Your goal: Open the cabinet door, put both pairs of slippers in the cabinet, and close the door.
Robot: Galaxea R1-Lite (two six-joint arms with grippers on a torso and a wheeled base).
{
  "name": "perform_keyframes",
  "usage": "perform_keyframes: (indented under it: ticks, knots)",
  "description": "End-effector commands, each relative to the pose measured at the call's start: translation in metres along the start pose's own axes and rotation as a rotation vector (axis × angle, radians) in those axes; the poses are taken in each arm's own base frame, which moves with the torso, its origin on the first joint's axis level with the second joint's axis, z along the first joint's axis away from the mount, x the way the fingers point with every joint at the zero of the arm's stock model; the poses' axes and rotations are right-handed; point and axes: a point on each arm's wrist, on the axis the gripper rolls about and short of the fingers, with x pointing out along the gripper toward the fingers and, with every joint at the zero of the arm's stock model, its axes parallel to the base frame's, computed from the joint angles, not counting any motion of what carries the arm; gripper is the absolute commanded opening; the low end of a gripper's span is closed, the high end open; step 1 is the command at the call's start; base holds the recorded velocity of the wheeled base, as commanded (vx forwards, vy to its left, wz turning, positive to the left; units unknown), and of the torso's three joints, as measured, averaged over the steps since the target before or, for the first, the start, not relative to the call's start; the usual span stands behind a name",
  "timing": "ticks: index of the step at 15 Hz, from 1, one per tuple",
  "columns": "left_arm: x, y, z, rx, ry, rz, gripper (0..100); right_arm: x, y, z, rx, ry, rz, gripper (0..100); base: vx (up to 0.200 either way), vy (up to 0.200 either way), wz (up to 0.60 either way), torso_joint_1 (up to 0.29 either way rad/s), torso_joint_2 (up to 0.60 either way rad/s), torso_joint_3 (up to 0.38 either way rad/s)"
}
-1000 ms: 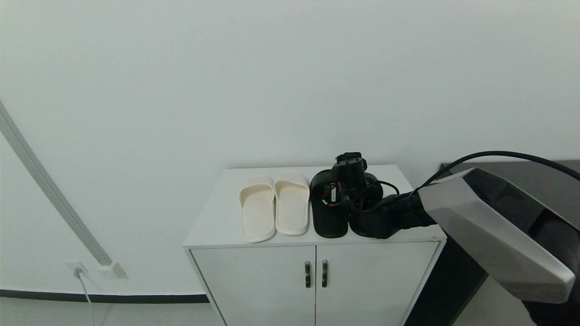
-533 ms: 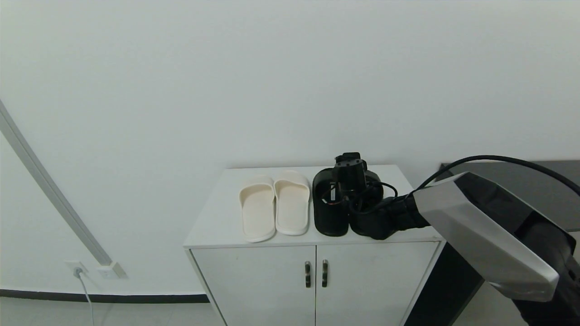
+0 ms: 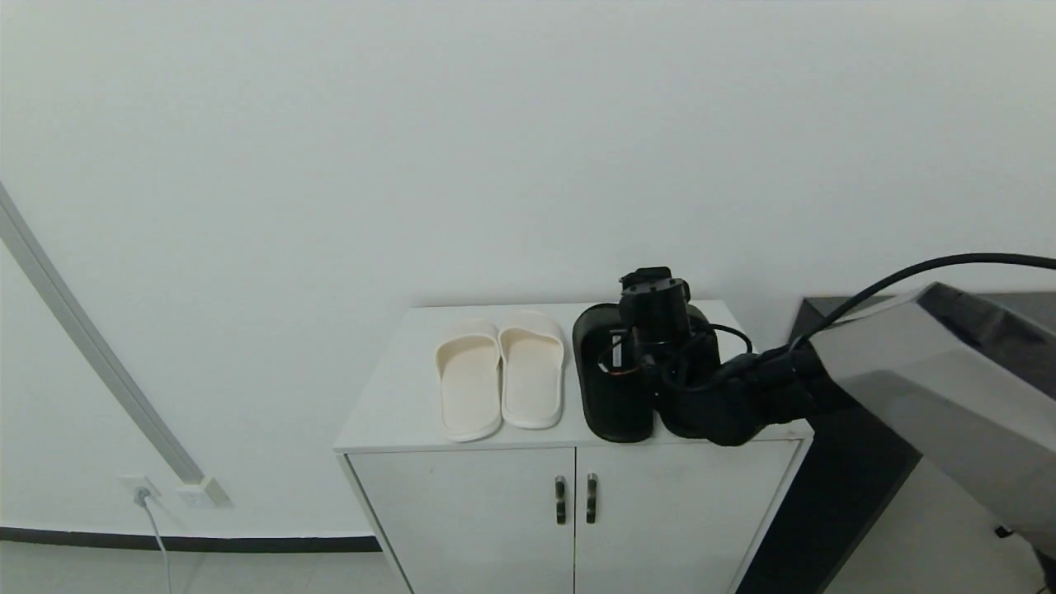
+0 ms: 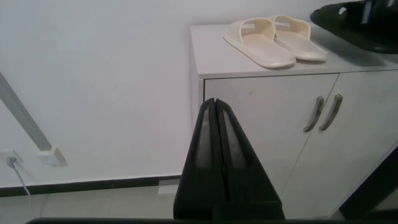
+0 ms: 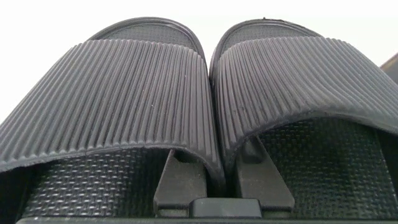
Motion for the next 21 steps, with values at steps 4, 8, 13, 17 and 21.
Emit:
perform_keyframes:
  ticks: [4, 8, 13, 17, 21]
  knots:
    - [0.0, 0.0, 0.0, 0.0, 0.002, 0.0, 0, -0.164, -0.046, 0.02, -0.066, -0.007, 0.355, 0, 0.0, 0.0, 0.0, 0.0, 0.0, 0.0]
    - [0.0, 0.0, 0.0, 0.0, 0.002, 0.0, 0, -0.228, -0.091, 0.001, -0.197, -0.002, 0.714, 0, 0.0, 0.0, 0.0, 0.0, 0.0, 0.0]
    - [0.0, 0.0, 0.0, 0.0, 0.002, 0.0, 0, -0.235, -0.102, -0.009, -0.301, -0.029, 0.834, 0, 0.0, 0.0, 0.0, 0.0, 0.0, 0.0]
    - [0.0, 0.0, 0.0, 0.0, 0.002, 0.0, 0, -0.234, -0.098, -0.012, -0.293, -0.007, 0.89, 0, 0.0, 0.0, 0.0, 0.0, 0.0, 0.0]
    - [0.0, 0.0, 0.0, 0.0, 0.002, 0.0, 0, -0.234, -0.092, -0.013, -0.258, 0.017, 0.907, 0, -0.1, 0.0, 0.0, 0.001, 0.0, 0.0]
